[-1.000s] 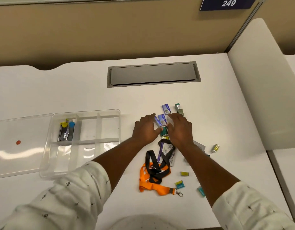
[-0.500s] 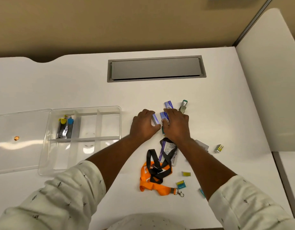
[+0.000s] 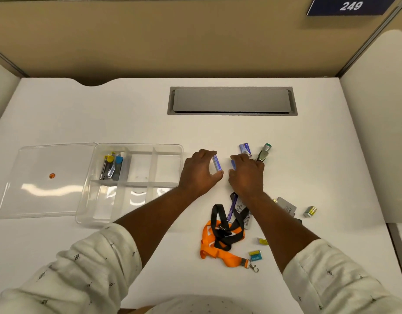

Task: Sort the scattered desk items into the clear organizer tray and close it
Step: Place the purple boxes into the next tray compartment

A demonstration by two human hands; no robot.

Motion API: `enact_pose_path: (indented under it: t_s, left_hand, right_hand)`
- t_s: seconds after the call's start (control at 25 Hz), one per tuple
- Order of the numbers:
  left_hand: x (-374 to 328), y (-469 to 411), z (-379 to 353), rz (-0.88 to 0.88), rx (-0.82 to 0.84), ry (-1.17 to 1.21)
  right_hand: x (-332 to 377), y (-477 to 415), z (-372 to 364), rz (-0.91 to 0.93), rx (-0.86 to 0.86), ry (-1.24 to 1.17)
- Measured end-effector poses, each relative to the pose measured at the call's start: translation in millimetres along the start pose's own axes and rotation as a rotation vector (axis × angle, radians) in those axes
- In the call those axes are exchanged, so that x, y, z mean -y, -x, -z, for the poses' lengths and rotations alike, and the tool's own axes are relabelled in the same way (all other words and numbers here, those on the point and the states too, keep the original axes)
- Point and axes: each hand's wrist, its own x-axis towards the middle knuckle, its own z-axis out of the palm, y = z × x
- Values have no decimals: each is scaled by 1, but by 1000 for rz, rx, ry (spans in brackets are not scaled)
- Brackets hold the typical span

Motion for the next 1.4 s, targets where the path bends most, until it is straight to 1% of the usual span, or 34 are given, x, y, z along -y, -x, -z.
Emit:
enact_pose_path:
  t_s: [0.16,0.44,0.64,0.8,0.96,1.04,1.16,1.4]
  left_hand:
    - [8,9,12,15,-16,1]
    - [42,28,48,39,-67,44]
    - [94,51,88,56,-156,113]
    - [138,66,112,54,-187,94]
    - [178,73,126,64,-169,109]
    - [191,72,130,38,-165,88]
    - [206,68,135,26,-128,61]
    - [224,56,144,-10,-76,35]
  right_hand:
    - [12,2,3,-4,44,-56]
    - [64,17,10,-18,-112,-374]
    - [124,34,18,25,-198,-516]
    - [175,48,9,94,-197,-563]
    - [220,58,-5,112,-141,-560]
    - [234,59,-13,119,-116,-564]
    - [251,56,-21,79,-60,-554]
    - [272,42,-30,32,-25,-519]
